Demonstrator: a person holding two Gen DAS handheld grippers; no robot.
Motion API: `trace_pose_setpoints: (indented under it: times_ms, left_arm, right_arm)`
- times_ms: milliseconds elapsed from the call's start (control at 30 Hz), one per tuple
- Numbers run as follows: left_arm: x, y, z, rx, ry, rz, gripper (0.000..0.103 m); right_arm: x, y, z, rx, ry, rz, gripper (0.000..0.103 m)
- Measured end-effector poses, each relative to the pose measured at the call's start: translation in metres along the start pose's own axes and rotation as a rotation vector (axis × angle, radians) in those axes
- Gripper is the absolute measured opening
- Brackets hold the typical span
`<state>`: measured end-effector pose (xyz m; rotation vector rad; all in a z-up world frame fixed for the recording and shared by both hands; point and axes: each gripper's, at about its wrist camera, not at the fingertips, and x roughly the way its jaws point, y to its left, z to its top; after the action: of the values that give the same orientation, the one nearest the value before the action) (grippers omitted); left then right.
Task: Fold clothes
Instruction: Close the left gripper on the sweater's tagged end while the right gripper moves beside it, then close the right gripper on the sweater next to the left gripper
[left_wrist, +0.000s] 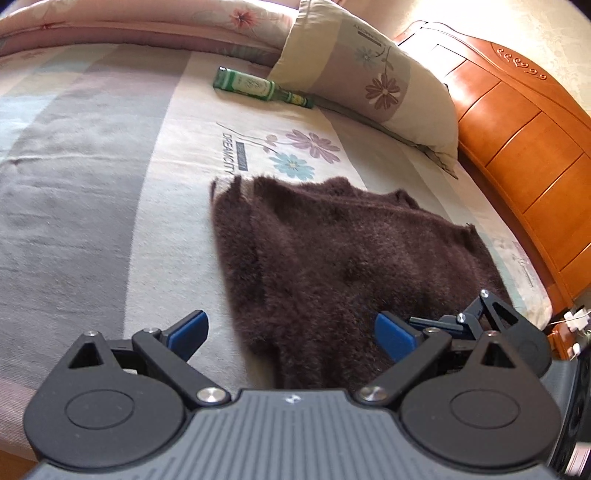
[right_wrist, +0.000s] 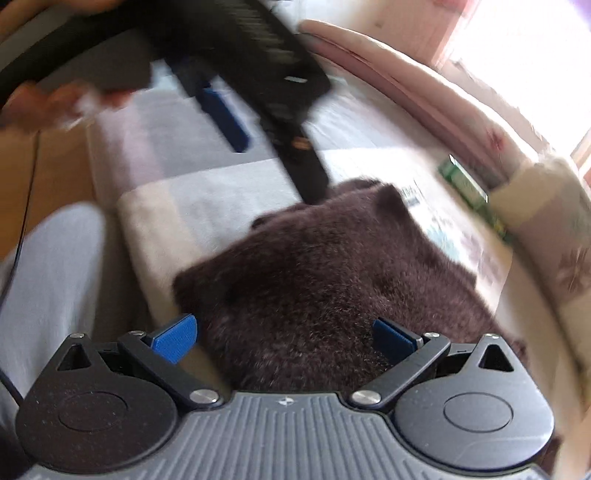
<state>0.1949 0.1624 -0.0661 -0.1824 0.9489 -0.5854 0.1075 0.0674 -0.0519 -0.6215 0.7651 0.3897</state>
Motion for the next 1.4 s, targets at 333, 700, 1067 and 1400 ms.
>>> trace_pose_setpoints:
  times_ms: [333, 700, 1067, 1400]
  left_arm:
    - [0.050, 0.030, 0.034, -0.185, 0.109, -0.194, 0.097]
    - [0.112, 0.078, 0.056, -0.374, 0.142, -0.344, 0.101]
    - [0.121, 0.088, 0.068, -0.326, 0.135, -0.422, 0.100]
    - [0.125, 0.073, 0.077, -0.265, 0.153, -0.340, 0.099]
  right_arm:
    - [-0.010, 0.003, -0.008, 0.017, -0.012, -0.024, 0.103]
    - [-0.012, -0.015, -0.020, 0.080, -0.019, -0.036, 0.103]
    - [-0.005, -0.011, -0.013, 0.098, -0.028, -0.037, 0.103]
    - [0.026, 0.036, 0.003, -0.110, 0.029, -0.166, 0.103]
